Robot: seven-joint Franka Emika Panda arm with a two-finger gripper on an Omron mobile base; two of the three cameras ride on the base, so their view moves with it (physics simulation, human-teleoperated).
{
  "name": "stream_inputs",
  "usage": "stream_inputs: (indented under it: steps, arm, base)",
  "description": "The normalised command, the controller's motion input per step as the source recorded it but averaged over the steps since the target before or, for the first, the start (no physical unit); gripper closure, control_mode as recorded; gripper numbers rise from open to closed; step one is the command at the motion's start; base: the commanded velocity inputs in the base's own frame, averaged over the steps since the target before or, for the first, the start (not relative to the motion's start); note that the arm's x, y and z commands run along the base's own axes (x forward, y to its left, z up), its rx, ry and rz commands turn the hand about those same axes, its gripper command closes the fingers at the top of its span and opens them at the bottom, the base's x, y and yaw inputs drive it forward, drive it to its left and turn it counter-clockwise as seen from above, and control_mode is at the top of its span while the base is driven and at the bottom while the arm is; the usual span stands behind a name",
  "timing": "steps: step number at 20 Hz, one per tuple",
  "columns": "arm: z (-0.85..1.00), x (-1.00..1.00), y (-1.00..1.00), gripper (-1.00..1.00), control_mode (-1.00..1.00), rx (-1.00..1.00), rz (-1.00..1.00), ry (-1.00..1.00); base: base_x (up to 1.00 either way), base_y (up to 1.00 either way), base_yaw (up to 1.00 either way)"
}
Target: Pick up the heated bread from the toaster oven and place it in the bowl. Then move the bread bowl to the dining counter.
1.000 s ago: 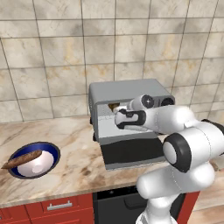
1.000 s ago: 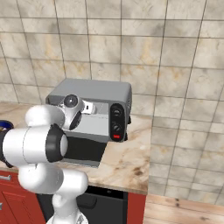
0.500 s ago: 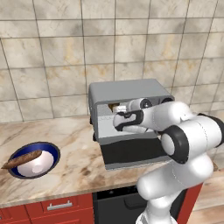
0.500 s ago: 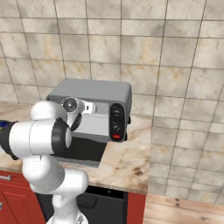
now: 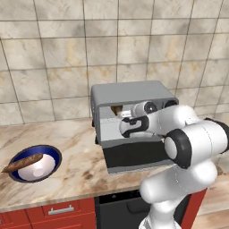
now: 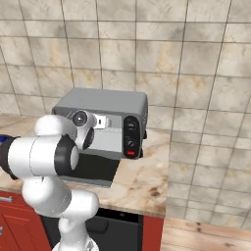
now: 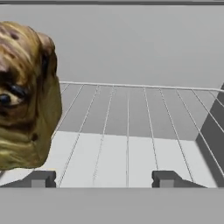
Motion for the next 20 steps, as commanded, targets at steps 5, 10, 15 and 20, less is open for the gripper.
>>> stream_inputs:
  steps: [5, 10, 15, 20]
  arm:
    - [-0.13, -0.42, -0.16, -1.00, -1.00, -0.09, -0.04, 0.20]
    - [-0.14, -0.59, -0.23, -1.00, -1.00, -0.07, -0.07, 0.23]
    - [-0.20, -0.72, -0.29, -1.00, -1.00, -0.06, -0.06, 0.23]
    - [-0.36, -0.82, -0.41, -1.00, -1.00, -0.03, -0.03, 0.20]
  base:
    - [0.00, 0.00, 0.00]
    - [0.00, 0.00, 0.00]
    - [0.00, 0.00, 0.00]
    - [0.00, 0.00, 0.00]
